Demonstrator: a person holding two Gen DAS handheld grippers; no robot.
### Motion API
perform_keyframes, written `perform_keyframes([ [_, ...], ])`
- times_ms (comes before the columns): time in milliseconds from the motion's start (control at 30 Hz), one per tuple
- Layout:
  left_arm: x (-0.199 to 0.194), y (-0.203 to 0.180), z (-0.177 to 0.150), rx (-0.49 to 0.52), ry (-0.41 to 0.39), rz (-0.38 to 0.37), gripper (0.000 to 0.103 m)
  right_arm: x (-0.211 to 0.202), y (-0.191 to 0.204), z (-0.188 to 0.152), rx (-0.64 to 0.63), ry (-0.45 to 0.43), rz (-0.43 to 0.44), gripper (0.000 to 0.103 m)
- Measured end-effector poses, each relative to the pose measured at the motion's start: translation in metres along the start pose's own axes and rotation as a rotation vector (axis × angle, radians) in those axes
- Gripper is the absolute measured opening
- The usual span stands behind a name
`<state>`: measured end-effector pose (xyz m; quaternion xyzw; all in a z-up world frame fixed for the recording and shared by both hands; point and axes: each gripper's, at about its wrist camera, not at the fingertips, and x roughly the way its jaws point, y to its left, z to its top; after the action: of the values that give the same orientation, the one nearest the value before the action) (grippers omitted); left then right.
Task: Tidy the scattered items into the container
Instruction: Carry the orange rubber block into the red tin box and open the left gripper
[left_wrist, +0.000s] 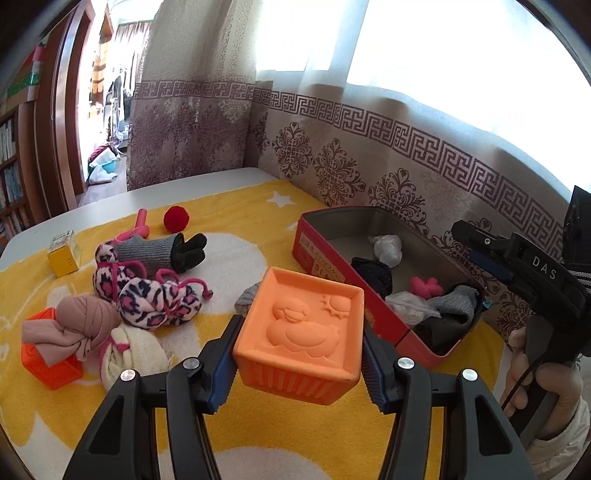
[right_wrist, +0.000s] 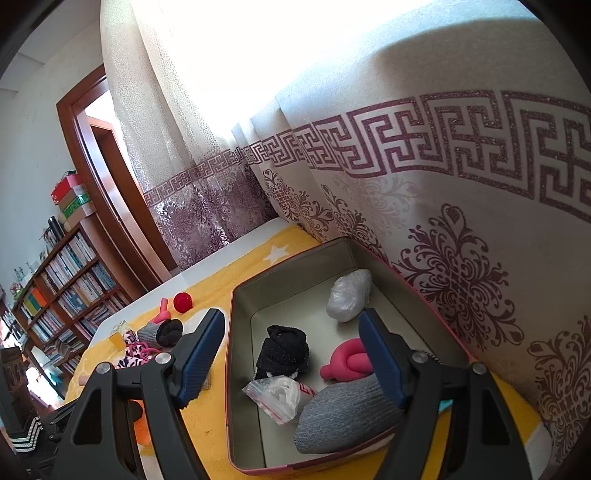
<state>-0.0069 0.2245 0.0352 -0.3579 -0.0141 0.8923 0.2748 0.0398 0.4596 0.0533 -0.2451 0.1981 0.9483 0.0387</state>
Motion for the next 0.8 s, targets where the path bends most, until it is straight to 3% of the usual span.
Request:
perform_keyframes([
  [367, 0.029, -0.048, 0.044, 0.075, -0.032, -0.099, 0.059, -0.016, -0.019, 0.012, 0.058, -0.069, -0.027, 0.078],
  [800, 0.071, -0.063, 0.085, 0.08, -0.036, -0.151, 0.06, -0.001, -0.031, 0.01, 0.075, -0.038, -0.049, 0.078],
])
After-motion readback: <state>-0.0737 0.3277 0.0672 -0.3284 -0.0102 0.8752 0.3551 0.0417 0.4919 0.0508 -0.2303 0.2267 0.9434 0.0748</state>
